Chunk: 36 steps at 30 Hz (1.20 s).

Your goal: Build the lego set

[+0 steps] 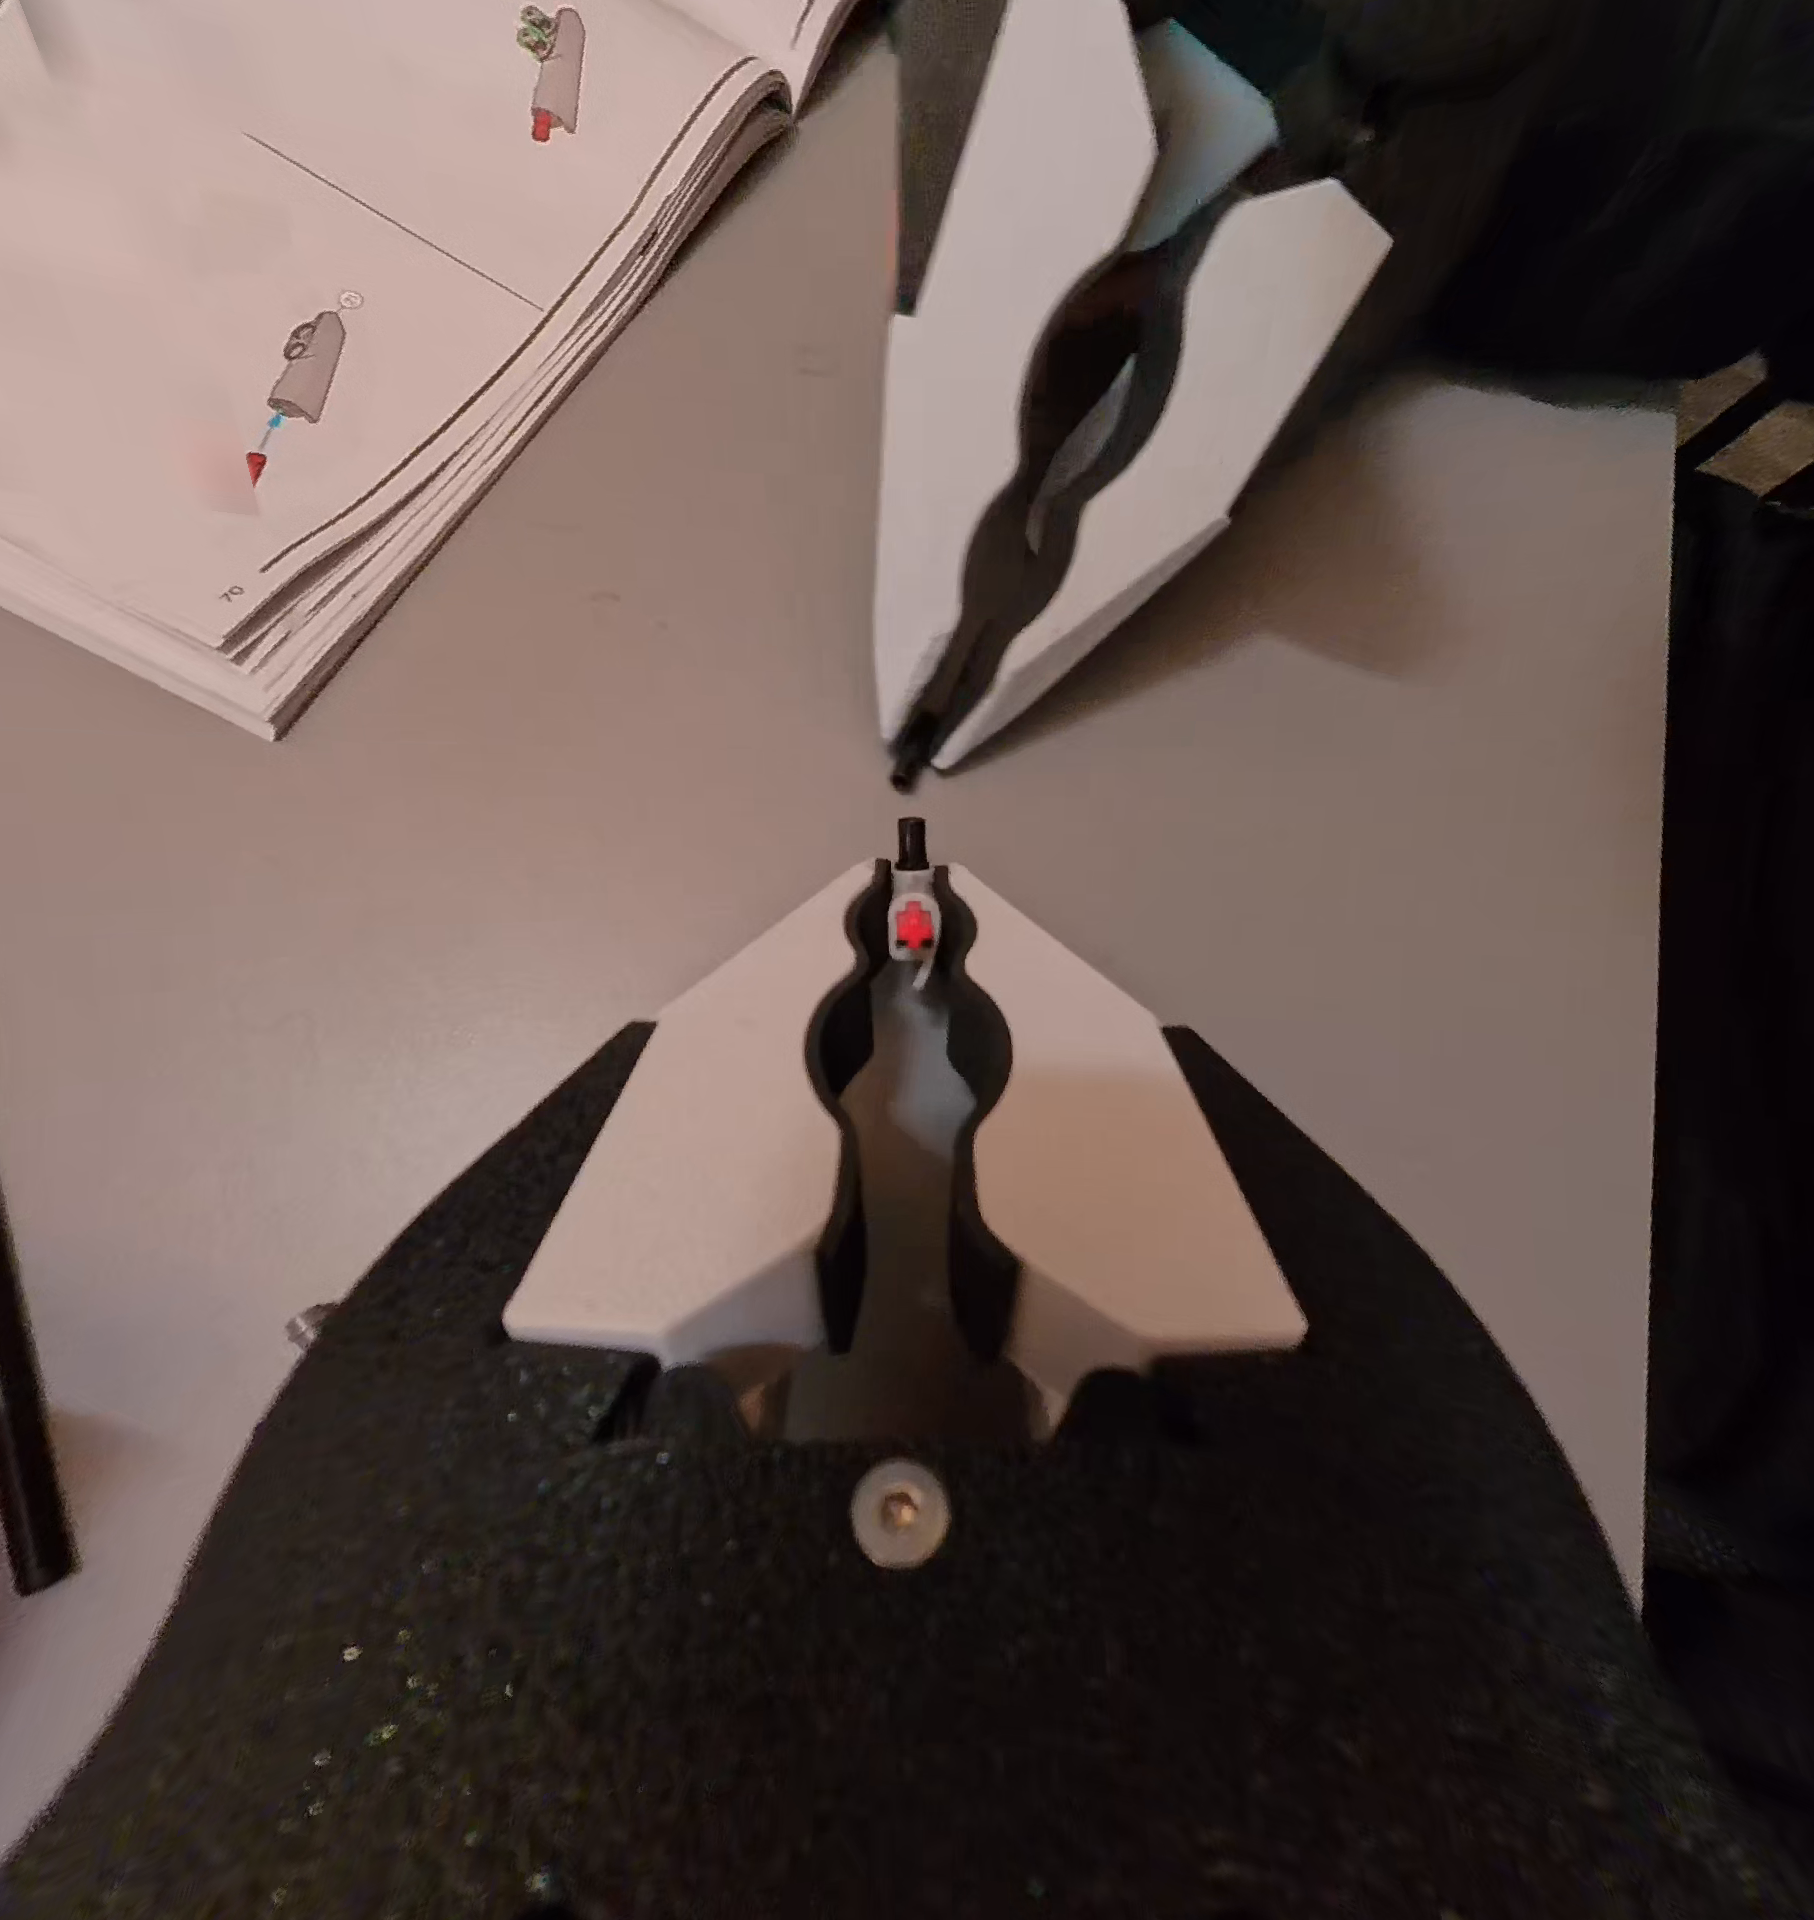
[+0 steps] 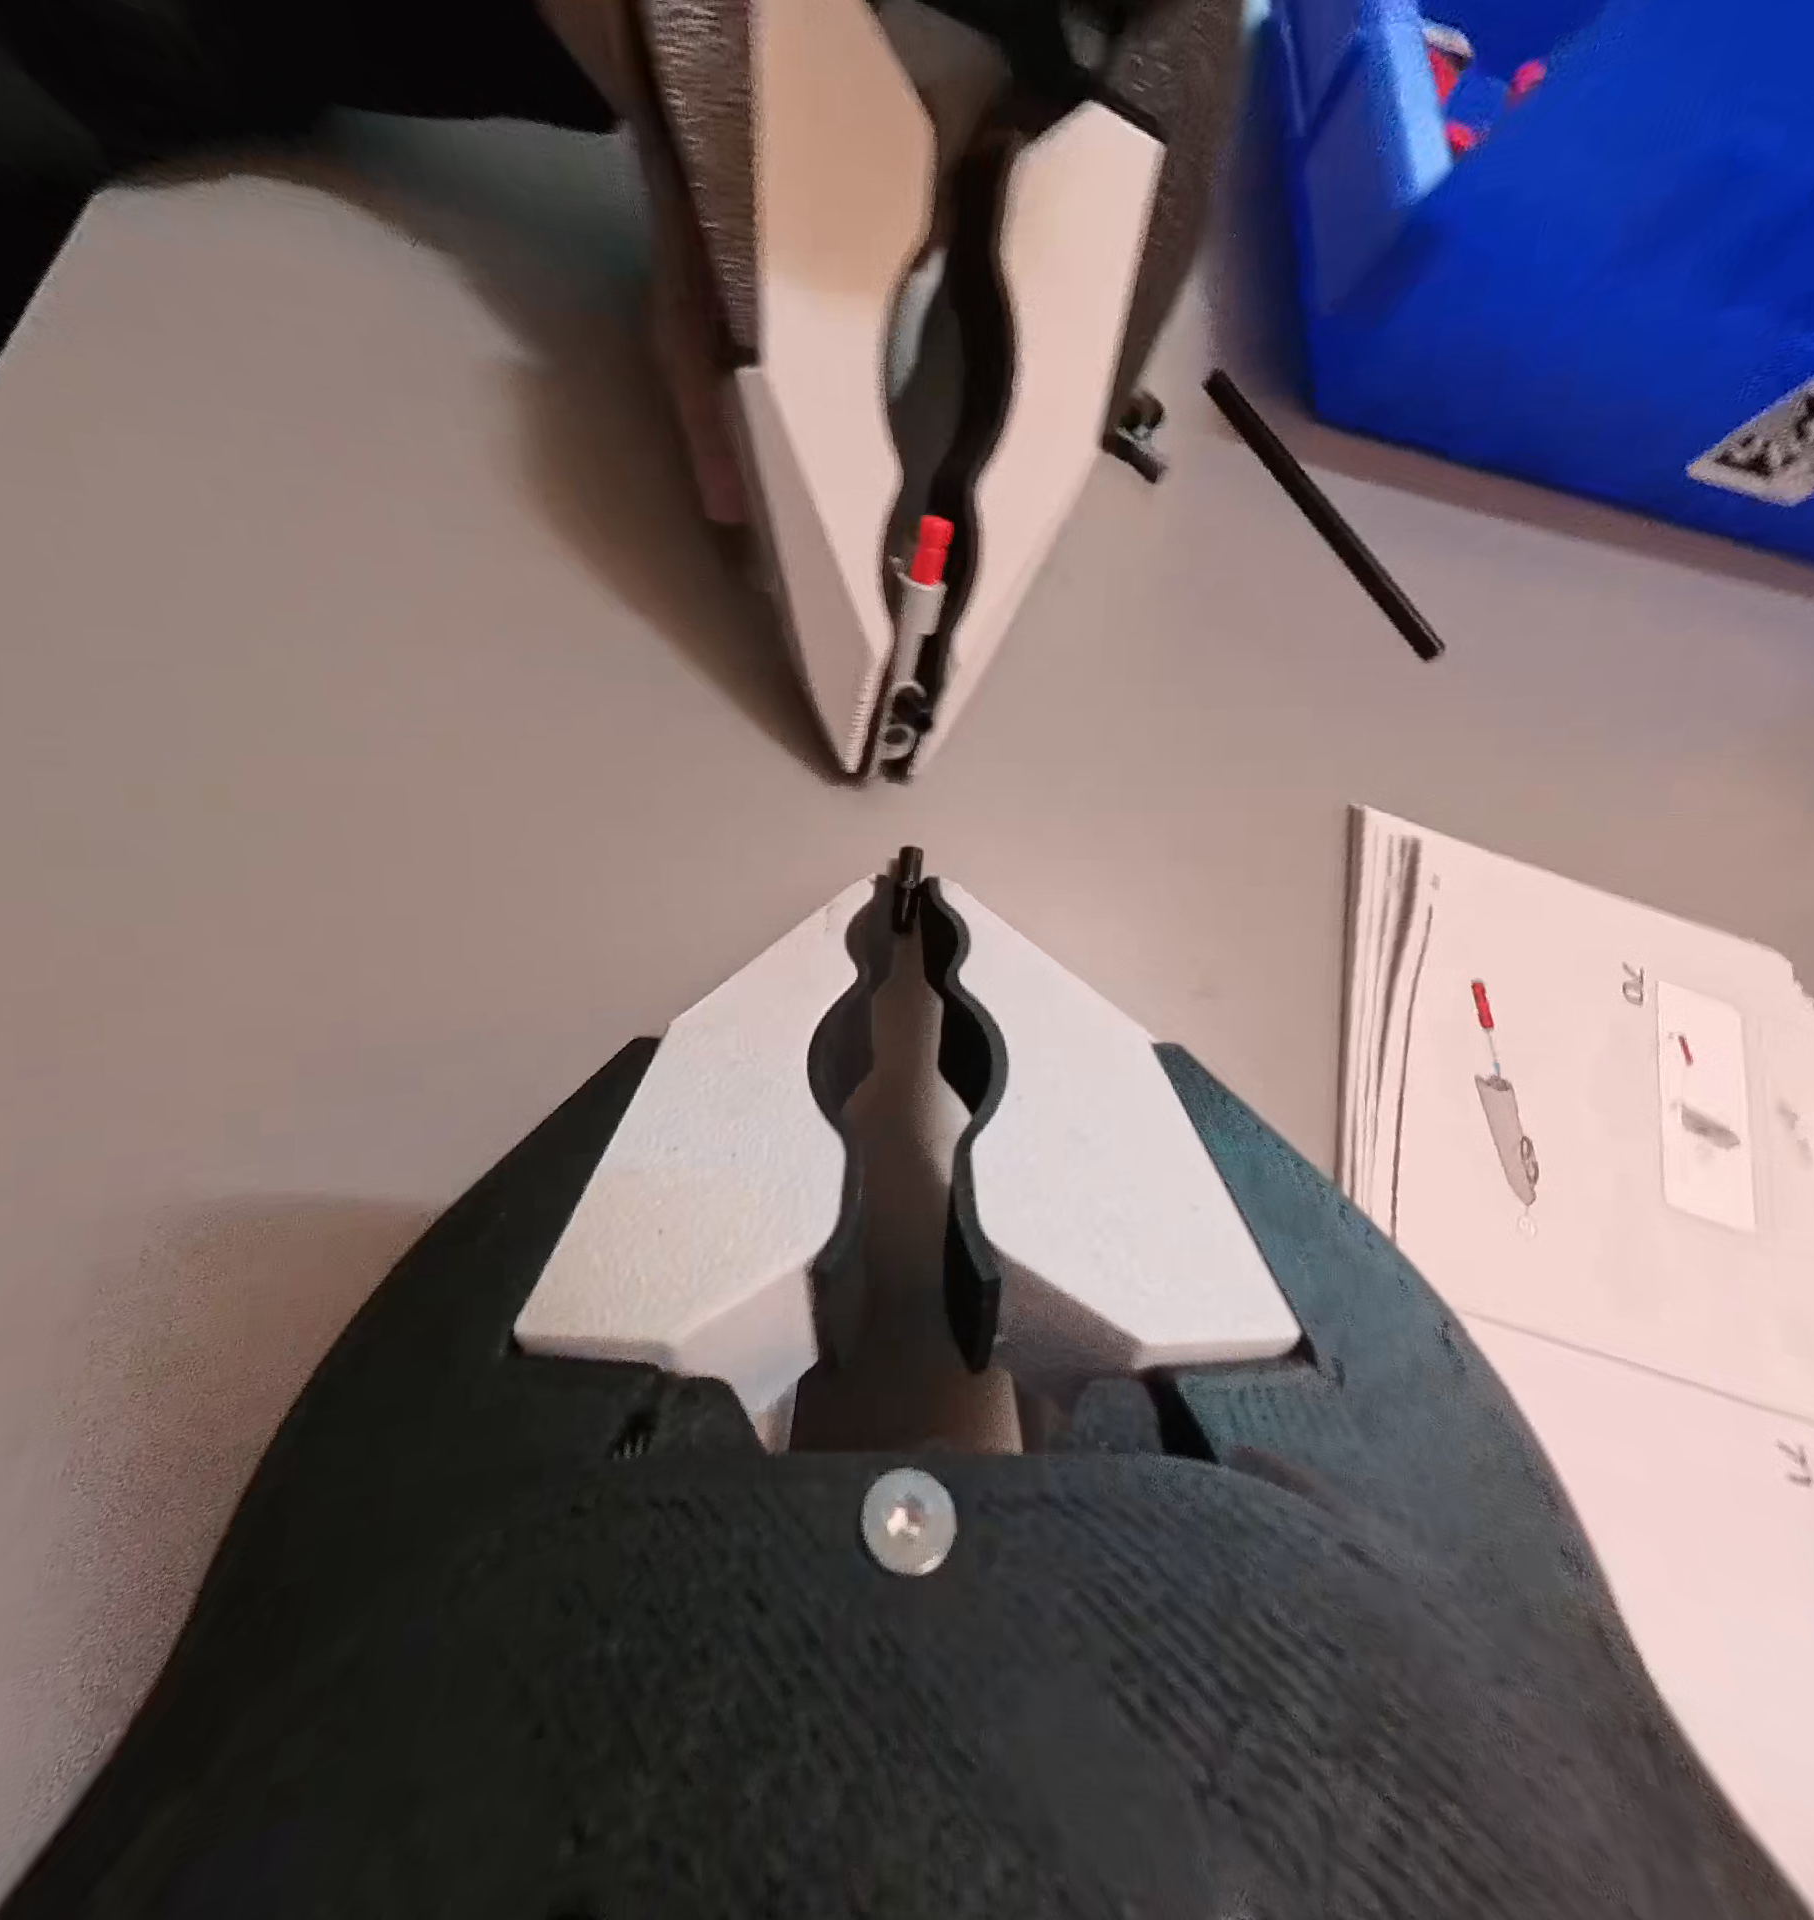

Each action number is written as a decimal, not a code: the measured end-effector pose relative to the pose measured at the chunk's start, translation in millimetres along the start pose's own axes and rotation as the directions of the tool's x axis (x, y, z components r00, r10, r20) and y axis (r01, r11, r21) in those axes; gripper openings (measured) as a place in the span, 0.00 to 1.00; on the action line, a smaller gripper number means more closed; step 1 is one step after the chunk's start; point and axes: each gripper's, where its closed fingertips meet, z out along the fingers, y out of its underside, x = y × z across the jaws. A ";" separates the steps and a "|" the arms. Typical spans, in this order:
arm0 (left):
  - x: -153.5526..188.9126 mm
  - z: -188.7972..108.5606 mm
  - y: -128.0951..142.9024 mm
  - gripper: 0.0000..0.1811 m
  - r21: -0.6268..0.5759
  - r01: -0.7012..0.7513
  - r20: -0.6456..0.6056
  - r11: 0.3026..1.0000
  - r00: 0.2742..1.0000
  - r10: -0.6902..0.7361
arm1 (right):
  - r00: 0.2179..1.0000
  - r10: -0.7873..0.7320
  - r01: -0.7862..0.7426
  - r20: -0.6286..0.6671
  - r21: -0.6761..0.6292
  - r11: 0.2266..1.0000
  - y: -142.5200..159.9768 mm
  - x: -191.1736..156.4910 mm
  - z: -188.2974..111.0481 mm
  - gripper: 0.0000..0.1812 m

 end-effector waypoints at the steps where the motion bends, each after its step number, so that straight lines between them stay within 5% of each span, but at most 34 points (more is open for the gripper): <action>1: 0.0 -0.1 0.1 0.02 0.000 0.001 -0.001 1.000 1.000 -0.001 | 0.999 -0.034 0.034 0.002 0.010 0.999 -1.5 -3.2 -0.4 0.02; 12: 4.1 0.0 1.1 0.03 -0.006 0.007 -0.031 1.000 0.999 -0.007 | 0.876 -0.446 0.446 -0.184 -0.046 0.894 -16.5 -0.8 7.6 0.02; 22: 4.0 -0.7 1.5 0.02 -0.006 0.024 -0.040 1.000 0.999 -0.024 | 0.659 -0.709 0.679 -0.251 -0.206 0.704 -18.3 -1.2 8.9 0.02; 36: 4.0 -1.0 1.5 0.02 -0.004 0.034 -0.047 0.999 0.998 -0.034 | 0.571 -0.796 0.773 -0.199 -0.195 0.604 -21.5 -2.6 8.7 0.02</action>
